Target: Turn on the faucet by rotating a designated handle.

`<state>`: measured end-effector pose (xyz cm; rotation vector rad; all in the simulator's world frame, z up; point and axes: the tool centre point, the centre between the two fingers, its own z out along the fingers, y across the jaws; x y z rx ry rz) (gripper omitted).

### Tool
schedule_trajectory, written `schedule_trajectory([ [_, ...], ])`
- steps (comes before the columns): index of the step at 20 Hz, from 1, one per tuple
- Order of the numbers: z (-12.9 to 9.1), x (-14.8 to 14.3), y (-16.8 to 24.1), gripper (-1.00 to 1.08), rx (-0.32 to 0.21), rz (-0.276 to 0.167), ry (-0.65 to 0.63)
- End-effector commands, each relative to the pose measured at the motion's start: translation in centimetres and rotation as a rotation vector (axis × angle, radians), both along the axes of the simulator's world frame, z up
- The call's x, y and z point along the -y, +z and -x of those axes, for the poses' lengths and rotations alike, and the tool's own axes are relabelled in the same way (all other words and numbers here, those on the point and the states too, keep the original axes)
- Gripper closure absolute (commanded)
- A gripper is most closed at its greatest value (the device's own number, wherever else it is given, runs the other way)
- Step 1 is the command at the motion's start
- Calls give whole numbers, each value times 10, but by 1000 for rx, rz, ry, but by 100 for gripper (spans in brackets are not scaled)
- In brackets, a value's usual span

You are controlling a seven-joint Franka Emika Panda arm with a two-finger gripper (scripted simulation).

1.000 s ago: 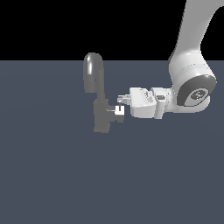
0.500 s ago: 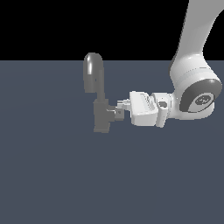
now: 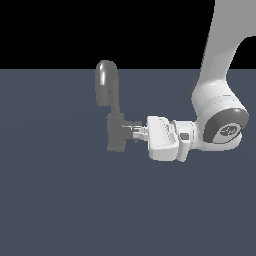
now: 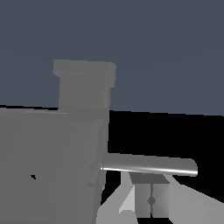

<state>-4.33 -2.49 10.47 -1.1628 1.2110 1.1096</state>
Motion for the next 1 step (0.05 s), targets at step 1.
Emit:
schedule_trajectory([
  [1,16,0,-31,108,-47,2,-6],
])
